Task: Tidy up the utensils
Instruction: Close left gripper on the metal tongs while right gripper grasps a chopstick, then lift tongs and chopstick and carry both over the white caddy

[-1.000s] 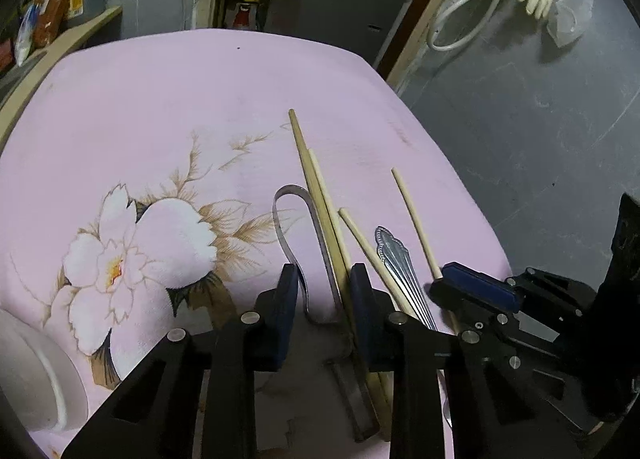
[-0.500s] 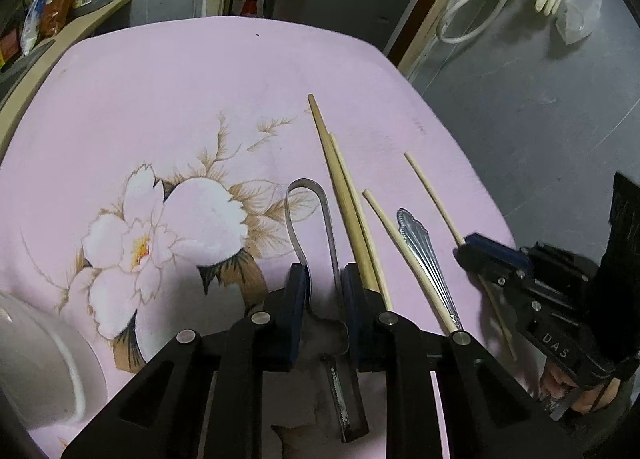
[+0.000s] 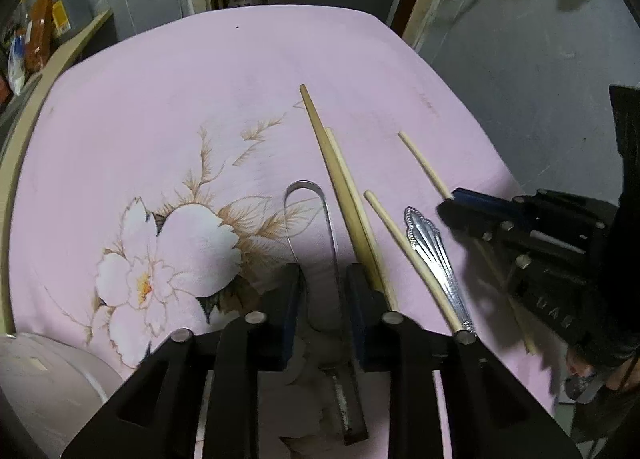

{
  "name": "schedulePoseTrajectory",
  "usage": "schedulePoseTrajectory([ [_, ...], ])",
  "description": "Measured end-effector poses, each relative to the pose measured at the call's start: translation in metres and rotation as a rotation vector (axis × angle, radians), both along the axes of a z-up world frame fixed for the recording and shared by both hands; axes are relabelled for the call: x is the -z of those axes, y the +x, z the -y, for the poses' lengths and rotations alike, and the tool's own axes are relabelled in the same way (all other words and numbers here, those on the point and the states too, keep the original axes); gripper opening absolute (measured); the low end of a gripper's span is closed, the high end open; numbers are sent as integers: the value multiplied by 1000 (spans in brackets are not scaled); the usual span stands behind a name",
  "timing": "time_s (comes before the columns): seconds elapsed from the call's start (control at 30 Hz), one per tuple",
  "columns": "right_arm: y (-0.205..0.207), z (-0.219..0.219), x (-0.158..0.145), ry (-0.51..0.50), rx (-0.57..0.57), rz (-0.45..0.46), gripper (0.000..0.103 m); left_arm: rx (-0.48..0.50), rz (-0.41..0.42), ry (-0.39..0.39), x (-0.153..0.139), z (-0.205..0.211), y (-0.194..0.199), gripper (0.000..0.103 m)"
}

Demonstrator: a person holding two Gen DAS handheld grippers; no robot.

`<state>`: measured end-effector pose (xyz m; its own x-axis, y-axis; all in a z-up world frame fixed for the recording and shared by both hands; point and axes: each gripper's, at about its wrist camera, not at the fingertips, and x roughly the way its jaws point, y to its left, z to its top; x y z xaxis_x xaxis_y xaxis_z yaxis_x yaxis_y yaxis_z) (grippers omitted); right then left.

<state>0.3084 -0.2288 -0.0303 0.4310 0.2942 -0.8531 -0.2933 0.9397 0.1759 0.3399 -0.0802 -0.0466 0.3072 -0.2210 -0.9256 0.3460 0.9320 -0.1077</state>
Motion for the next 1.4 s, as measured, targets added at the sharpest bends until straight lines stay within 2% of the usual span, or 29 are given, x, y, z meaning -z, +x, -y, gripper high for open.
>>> schedulePoseTrajectory([
  [0.17, -14, 12, -2, 112, 52, 28, 3, -31, 29, -69, -1, -15, -12, 14],
  [0.33, -39, 17, -11, 221, 53, 128, 3, -61, 166, -142, -15, -34, -45, 14],
  [0.47, -68, 11, -27, 237, 53, 288, 3, -91, 292, -211, -29, -48, -71, 14],
  [0.67, -108, -1, -59, 238, 96, 584, 3, -137, 525, -272, -60, -61, -98, 14],
  [0.8, -126, -11, -77, 267, 147, 778, 3, -162, 642, -317, -90, -66, -110, 14],
  [0.93, -136, -22, -93, 305, 197, 933, 3, -173, 734, -327, -115, -67, -125, 14],
  [1.03, -141, -33, -105, 337, 227, 1025, 3, -188, 806, -326, -133, -75, -133, 14],
  [1.17, -148, -52, -121, 356, 235, 1119, 3, -223, 860, -338, -154, -95, -140, 14],
  [1.3, -154, -76, -134, 366, 217, 1192, 3, -270, 901, -346, -168, -126, -144, 14],
  [1.4, -156, -92, -140, 390, 196, 1213, 3, -308, 926, -344, -177, -150, -148, 14],
])
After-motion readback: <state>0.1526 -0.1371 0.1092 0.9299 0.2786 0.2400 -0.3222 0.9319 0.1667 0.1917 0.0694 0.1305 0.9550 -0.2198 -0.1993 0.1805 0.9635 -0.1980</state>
